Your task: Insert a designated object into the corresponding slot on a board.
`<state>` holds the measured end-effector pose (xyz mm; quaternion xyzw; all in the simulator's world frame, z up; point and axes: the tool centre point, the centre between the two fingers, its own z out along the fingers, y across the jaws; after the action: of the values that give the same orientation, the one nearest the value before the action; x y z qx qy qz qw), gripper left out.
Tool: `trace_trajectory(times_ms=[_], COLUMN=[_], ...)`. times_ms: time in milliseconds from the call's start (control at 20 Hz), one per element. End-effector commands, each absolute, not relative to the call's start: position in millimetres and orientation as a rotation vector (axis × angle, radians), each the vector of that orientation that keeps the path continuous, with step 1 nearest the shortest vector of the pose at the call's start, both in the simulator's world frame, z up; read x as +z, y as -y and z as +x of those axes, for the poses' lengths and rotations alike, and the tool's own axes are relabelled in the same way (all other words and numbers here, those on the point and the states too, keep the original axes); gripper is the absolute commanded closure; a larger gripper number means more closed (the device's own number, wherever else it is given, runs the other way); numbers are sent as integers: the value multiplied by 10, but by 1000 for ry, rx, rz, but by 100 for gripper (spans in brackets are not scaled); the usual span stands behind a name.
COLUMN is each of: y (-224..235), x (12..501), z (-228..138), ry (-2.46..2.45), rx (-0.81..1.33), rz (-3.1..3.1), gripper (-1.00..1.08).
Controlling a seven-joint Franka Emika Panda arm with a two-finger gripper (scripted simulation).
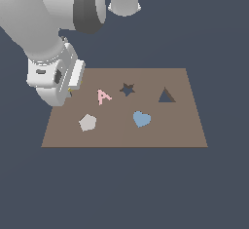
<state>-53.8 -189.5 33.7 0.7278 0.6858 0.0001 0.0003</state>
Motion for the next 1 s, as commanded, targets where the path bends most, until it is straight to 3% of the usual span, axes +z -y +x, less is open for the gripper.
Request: trace_trajectory(times_ms=[0, 450, 950], y=[1890, 1499, 240], x=[333, 345, 374], z=[-538, -255, 185], ry=[-2156, -2321, -2708], rx=[0, 0, 1], rz=[2285, 2117, 1591], gripper=[108, 108, 108])
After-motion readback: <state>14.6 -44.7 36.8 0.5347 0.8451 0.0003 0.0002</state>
